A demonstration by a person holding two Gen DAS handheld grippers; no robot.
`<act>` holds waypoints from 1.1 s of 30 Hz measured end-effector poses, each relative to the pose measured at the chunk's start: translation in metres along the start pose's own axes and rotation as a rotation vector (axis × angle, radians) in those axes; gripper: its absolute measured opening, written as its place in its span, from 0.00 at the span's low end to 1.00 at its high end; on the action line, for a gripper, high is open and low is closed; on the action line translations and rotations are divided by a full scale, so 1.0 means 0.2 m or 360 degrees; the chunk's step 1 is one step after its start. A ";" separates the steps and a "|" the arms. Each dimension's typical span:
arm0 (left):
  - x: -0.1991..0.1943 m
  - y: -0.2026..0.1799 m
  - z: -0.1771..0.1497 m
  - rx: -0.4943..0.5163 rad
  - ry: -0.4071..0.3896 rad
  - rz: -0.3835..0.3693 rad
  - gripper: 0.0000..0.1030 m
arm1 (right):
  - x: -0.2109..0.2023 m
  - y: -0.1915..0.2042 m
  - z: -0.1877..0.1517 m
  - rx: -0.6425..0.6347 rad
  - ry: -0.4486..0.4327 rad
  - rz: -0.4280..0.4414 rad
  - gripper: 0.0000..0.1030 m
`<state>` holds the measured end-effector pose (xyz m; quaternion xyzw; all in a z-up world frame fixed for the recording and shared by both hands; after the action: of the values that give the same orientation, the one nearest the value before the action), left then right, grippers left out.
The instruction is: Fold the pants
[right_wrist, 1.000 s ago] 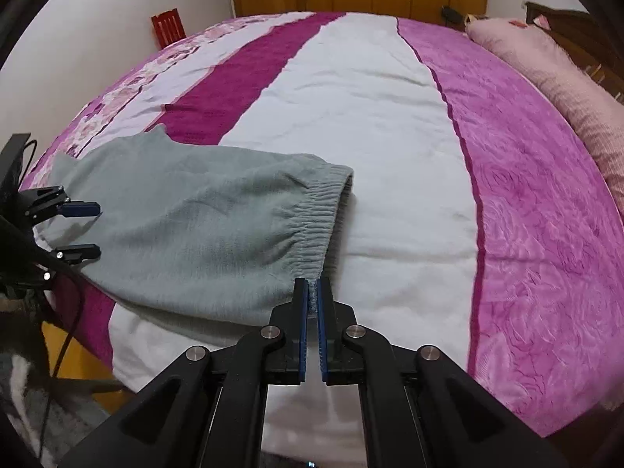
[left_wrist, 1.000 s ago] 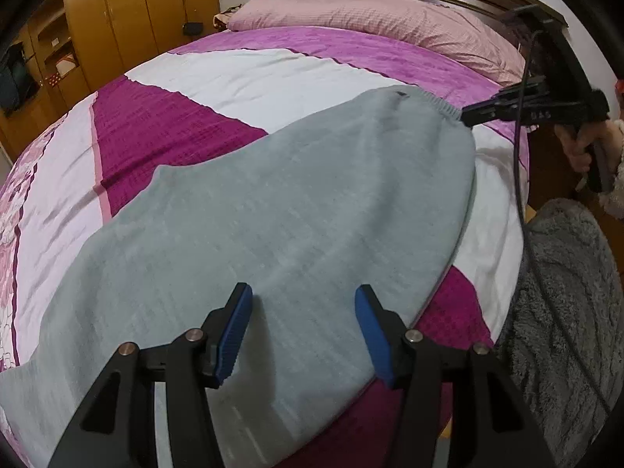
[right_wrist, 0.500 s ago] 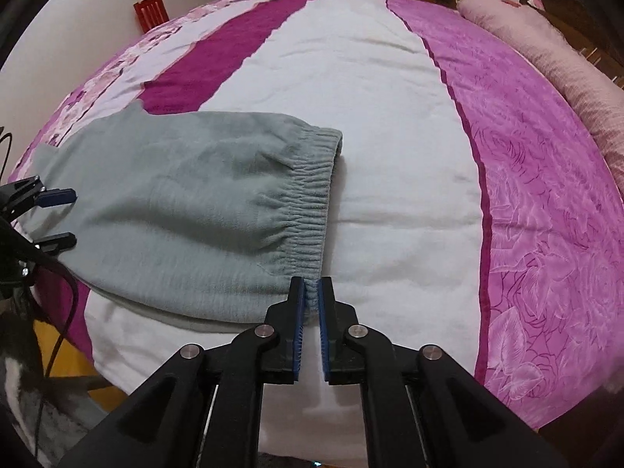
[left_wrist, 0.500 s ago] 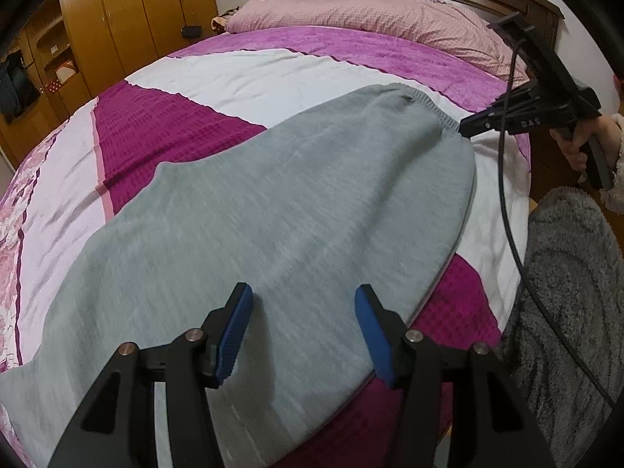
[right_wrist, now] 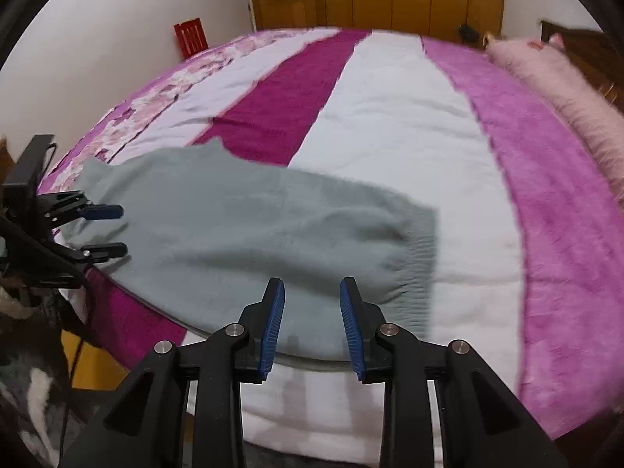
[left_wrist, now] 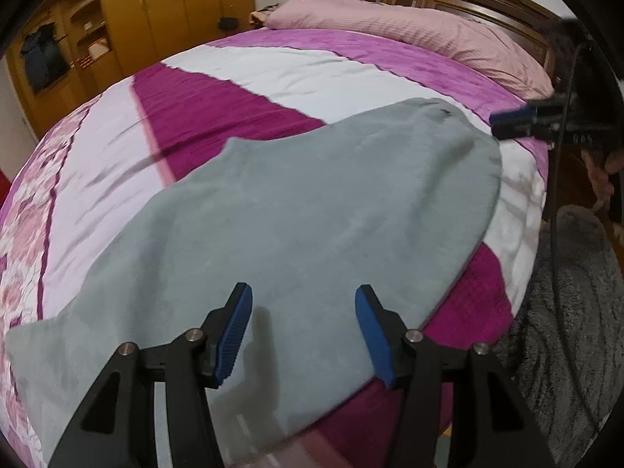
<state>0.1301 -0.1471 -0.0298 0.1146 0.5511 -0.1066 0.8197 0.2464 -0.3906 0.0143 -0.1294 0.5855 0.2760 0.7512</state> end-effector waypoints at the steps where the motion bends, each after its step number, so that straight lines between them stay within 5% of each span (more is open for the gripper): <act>1: -0.01 0.01 -0.01 -0.0007 -0.0002 0.0008 0.56 | 0.10 -0.03 0.00 0.0115 0.0149 -0.0007 0.27; 3: -0.02 0.05 -0.06 -0.0030 0.0004 0.0026 0.56 | 0.22 -0.04 -0.02 0.0175 0.0320 -0.0060 0.26; 7: -0.10 0.11 -0.13 -0.0095 0.0005 0.0015 0.56 | 0.09 0.15 0.00 -0.0004 0.0257 -0.0309 0.26; 11: -0.20 0.22 -0.22 -0.0192 -0.0019 -0.0017 0.57 | -0.06 0.47 0.05 -0.0269 0.0093 -0.0361 0.26; 19: -0.31 0.61 -0.54 -0.0710 0.0008 -0.0098 0.57 | -0.10 1.32 0.25 -0.0917 -0.0234 -0.0175 0.27; 22: -0.37 0.77 -0.75 -0.0979 -0.0035 -0.0121 0.57 | 0.01 1.55 0.37 -0.1022 -0.0209 -0.0067 0.28; 28: -0.33 1.07 -1.10 -0.1607 -0.0097 -0.0515 0.51 | 0.10 1.96 0.58 -0.1234 -0.0170 0.0092 0.28; 33: -0.33 1.16 -1.20 -0.1668 -0.0222 -0.0696 0.39 | 0.16 2.16 0.65 -0.1456 -0.0211 0.0100 0.28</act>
<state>-0.0361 0.1501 -0.0402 -0.4312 0.4859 0.0064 0.7602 0.1121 0.0375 0.0766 -0.4118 0.3579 0.5363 0.6439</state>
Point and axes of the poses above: each gripper's, at about its wrist camera, not at the fingertips, and x roughly the way its jaws point, y to its left, z to its top, the point moved 1 cm from there along x, roughly the way its jaws point, and after that the axes turned 15 degrees about y, right-handed, at the moved point
